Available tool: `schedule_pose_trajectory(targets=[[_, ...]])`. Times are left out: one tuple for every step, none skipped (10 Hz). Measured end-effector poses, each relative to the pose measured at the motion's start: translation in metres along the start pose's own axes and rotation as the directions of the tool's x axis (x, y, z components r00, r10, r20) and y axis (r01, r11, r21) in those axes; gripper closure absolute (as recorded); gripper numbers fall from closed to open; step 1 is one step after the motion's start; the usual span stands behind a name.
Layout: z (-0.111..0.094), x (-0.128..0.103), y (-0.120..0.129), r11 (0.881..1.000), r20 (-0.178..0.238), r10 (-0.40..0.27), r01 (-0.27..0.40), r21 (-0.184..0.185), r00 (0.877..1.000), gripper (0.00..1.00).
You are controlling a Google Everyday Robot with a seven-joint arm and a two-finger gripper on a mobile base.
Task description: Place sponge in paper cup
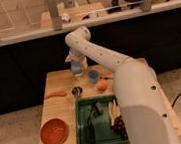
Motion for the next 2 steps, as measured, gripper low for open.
schedule_pose_trajectory(targets=[[-0.0025,0.0012,0.0016,1.0,-0.009,0.015,-0.015,-0.004,1.0,0.2],[-0.0069,0.0037,0.0057,0.999,-0.009,0.036,-0.036,-0.001,0.999,0.2]])
